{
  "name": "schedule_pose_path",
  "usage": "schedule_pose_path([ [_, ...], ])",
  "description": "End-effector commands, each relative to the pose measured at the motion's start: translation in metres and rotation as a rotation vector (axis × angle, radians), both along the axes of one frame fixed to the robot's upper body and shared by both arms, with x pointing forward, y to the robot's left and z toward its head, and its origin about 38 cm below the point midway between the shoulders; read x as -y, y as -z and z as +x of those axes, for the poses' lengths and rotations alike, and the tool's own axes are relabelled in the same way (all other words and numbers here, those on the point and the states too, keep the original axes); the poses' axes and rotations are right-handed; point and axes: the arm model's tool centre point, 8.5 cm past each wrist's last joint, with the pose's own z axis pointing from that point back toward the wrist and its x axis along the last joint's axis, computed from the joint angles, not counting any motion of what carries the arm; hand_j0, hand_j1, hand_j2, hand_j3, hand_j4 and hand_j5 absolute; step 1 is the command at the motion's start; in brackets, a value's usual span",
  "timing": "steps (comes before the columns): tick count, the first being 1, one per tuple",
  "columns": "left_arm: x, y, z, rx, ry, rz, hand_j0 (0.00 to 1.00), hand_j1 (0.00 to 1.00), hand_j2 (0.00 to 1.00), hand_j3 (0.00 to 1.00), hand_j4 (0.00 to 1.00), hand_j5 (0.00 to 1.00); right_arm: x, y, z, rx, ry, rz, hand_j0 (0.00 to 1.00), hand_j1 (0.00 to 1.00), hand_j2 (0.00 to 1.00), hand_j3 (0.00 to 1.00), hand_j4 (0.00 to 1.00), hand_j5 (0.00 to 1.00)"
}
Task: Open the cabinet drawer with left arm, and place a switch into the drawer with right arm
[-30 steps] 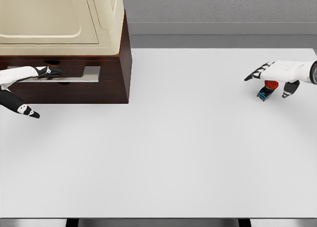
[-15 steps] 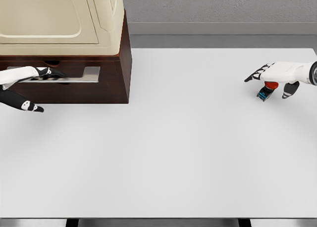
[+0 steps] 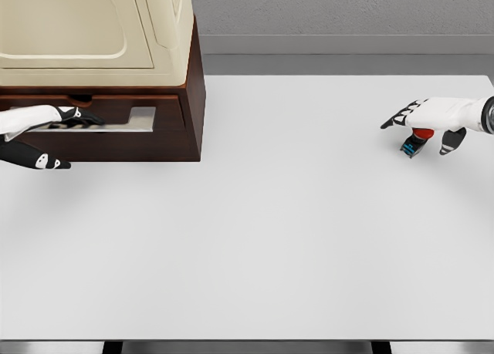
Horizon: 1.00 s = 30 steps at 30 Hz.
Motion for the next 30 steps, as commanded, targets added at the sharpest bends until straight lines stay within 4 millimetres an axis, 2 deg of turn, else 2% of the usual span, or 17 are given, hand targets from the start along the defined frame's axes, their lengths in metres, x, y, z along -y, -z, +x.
schedule_pose_path([
  [1,0.01,0.004,-0.006,-0.036,0.047,-0.032,0.73,0.73,0.73,0.73,0.73,0.73,0.001,-0.001,0.0,0.001,0.004,0.003,1.0,1.0,1.0,1.0,1.0,1.0],
  [6,0.015,0.007,-0.013,-0.045,0.087,-0.027,0.73,0.73,0.73,0.73,0.73,0.73,0.0,0.004,-0.001,-0.012,0.003,-0.004,1.0,1.0,1.0,1.0,1.0,1.0],
  [13,0.008,0.0,-0.021,-0.04,0.116,-0.022,0.74,0.74,0.74,0.74,0.74,0.74,0.002,0.006,0.0,-0.017,0.011,-0.003,1.0,1.0,1.0,1.0,1.0,1.0],
  [30,0.008,0.013,-0.034,-0.084,0.191,-0.023,0.74,0.74,0.74,0.74,0.74,0.74,0.003,0.007,0.002,-0.018,0.018,-0.009,1.0,1.0,1.0,1.0,1.0,1.0],
])
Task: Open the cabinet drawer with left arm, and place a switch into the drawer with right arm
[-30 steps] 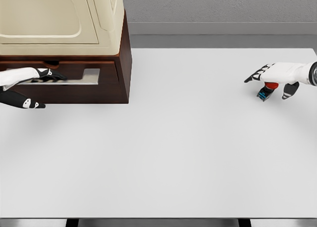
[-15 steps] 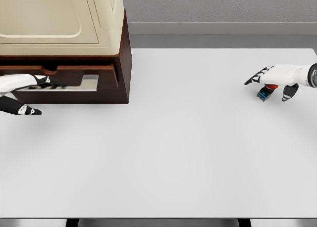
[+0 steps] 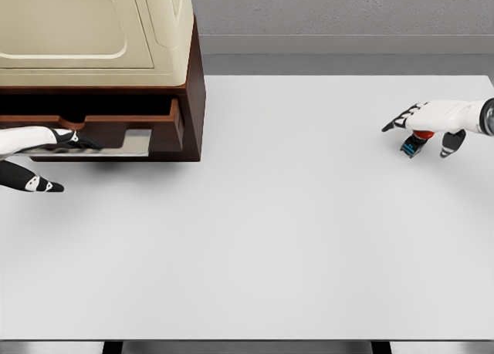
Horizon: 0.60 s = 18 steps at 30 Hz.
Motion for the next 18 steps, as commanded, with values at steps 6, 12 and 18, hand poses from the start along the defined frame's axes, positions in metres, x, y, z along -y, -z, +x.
schedule_pose_path([
  [6,0.011,0.017,-0.014,-0.047,0.104,-0.008,0.75,0.75,0.75,0.75,0.75,0.75,0.0,-0.001,0.0,0.001,0.003,0.003,1.0,1.0,1.0,1.0,1.0,1.0],
  [12,0.004,0.007,-0.02,-0.059,0.128,-0.037,0.75,0.75,0.75,0.75,0.75,0.75,-0.002,0.001,0.001,0.0,0.0,0.003,1.0,1.0,1.0,1.0,1.0,1.0],
  [18,0.001,0.005,-0.022,-0.061,0.121,-0.028,0.75,0.75,0.75,0.75,0.75,0.75,-0.004,0.001,0.002,0.001,-0.004,0.004,1.0,1.0,1.0,1.0,1.0,1.0],
])
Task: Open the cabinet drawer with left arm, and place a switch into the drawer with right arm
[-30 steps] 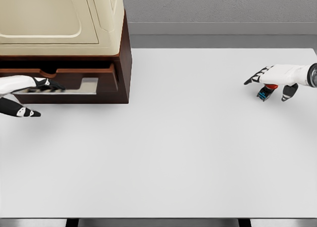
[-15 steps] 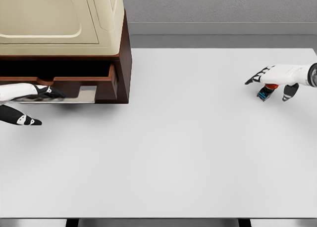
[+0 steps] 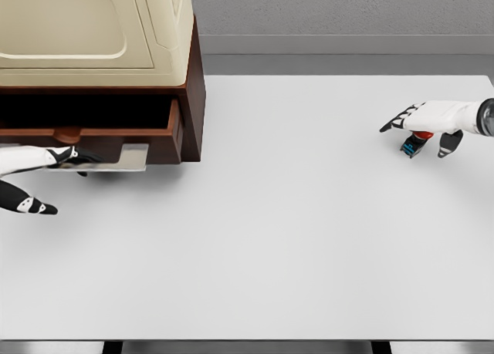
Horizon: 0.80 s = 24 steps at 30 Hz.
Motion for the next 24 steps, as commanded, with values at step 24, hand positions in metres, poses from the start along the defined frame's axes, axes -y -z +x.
schedule_pose_path([
  [24,-0.014,-0.011,-0.027,-0.035,0.063,-0.058,0.77,0.77,0.77,0.77,0.77,0.77,-0.002,0.002,0.001,-0.006,0.001,0.0,0.82,0.82,0.82,0.82,0.82,0.82],
])
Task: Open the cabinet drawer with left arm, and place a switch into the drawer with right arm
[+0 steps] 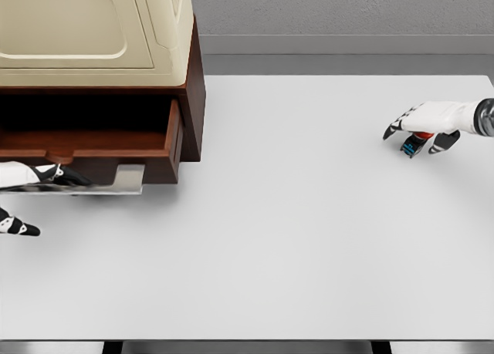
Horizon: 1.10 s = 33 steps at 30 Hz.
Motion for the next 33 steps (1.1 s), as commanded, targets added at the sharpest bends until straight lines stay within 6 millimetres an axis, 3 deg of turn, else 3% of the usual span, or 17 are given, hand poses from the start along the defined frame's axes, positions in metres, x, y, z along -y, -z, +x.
schedule_pose_path([
  [1,-0.002,-0.004,-0.003,-0.001,-0.001,-0.028,0.77,0.77,0.77,0.77,0.77,0.77,0.0,0.001,0.0,-0.001,0.004,0.005,0.82,0.82,0.82,0.82,0.82,0.82],
  [14,-0.006,-0.004,-0.011,-0.004,0.026,-0.037,0.77,0.77,0.77,0.77,0.77,0.77,0.001,0.003,0.0,-0.006,0.008,0.003,0.82,0.82,0.82,0.82,0.82,0.82],
  [33,-0.017,-0.023,-0.015,0.008,-0.008,-0.056,0.8,0.8,0.8,0.8,0.8,0.8,0.003,-0.002,0.002,0.003,0.012,-0.004,0.8,0.8,0.8,0.8,0.8,0.8],
])
